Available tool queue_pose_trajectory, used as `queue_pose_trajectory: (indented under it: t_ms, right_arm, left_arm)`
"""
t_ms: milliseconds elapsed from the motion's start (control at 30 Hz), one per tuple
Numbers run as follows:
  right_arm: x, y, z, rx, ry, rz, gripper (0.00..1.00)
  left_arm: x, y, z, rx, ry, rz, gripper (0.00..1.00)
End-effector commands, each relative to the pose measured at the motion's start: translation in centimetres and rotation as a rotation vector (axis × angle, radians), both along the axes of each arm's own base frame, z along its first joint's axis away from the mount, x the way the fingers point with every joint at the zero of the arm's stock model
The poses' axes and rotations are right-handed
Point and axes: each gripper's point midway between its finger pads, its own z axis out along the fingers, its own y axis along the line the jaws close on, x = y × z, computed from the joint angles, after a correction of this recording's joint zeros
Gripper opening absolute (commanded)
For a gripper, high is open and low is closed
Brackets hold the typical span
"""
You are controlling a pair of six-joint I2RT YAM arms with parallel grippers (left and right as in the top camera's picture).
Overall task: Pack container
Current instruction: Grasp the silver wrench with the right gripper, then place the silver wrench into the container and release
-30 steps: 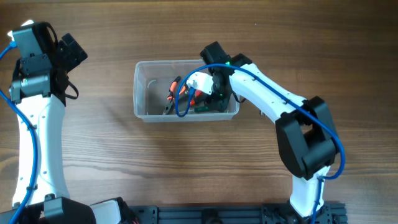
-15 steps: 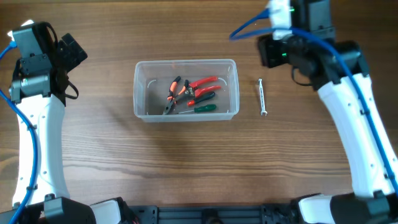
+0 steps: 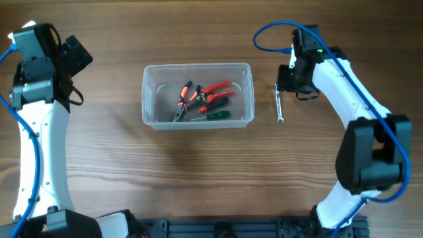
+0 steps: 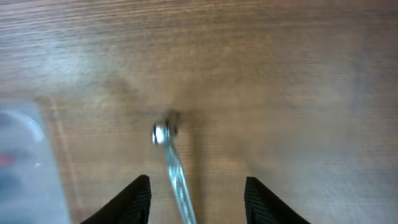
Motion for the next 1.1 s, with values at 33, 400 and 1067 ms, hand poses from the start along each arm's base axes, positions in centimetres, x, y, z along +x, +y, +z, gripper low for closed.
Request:
queue_pose_trajectory:
  t_ms: [33, 400, 1067]
  right_arm:
    - [-0.5, 0.4, -4.3, 0.001, 0.095, 0.037, 0.39]
    - [-0.7, 0.7, -5.9, 0.008, 0.125, 0.080, 0.37]
    - [2.9, 0.3, 8.4, -0.054, -0.132, 0.122, 0.04]
  left_arm:
    - [0.1, 0.5, 0.2, 0.011, -0.004, 0.018, 1.00]
    - [0.1, 0.5, 0.2, 0.010, -0.005, 0.018, 1.00]
    - [0.1, 0.5, 0.2, 0.011, -0.004, 0.018, 1.00]
